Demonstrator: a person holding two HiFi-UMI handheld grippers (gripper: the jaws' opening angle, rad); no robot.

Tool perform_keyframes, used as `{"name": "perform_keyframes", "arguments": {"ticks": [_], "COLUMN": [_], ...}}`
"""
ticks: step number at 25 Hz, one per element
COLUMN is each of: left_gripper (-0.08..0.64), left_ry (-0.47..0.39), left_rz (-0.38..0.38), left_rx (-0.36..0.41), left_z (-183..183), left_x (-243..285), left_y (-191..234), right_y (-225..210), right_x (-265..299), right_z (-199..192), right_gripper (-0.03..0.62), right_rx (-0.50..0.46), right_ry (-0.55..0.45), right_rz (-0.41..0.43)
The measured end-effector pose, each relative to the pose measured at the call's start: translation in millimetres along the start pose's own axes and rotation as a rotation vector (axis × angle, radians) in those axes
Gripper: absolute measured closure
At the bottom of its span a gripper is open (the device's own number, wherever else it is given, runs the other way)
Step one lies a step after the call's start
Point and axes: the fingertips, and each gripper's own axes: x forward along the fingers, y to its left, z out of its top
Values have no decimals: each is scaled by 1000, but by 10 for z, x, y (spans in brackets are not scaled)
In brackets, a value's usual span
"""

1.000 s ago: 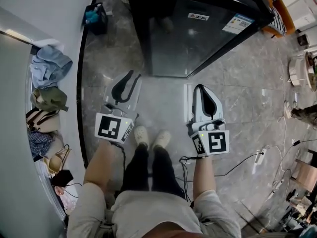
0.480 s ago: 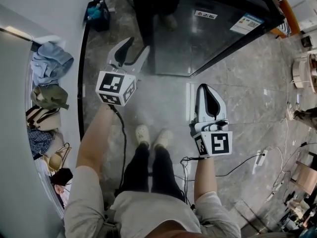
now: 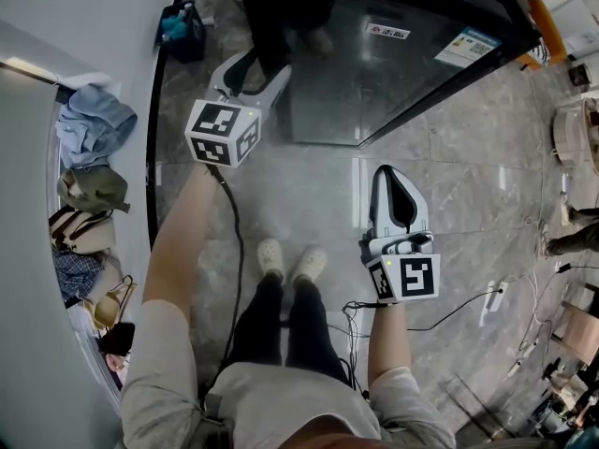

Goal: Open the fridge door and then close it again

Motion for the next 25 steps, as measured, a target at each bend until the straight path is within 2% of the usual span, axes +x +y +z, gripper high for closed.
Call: {"name": "perform_keyframes", "arguments": {"ticks": [6, 9, 14, 18, 25], "left_gripper": [333, 394, 393, 405, 431], "left_ry": [4, 6, 11, 52, 88], "left_rz": [35, 36, 12, 40, 70], "left_rx": [-7, -5, 4, -16, -1], "left_z": [9, 9, 2, -5, -10], "left_x": [13, 1, 10, -1, -44], "left_y": [24, 18, 17, 22, 30], "right_y": [-46, -59, -81, -80, -42], "right_x": [18, 24, 38, 34, -41], "right_z": [2, 3, -8, -4, 53], "right_gripper": [591, 591, 591, 591, 591], "right_rx": [0, 2, 1, 4, 10], "right_ry": [1, 2, 3, 0, -17], "right_rz": [-7, -6, -6, -12, -12]}}
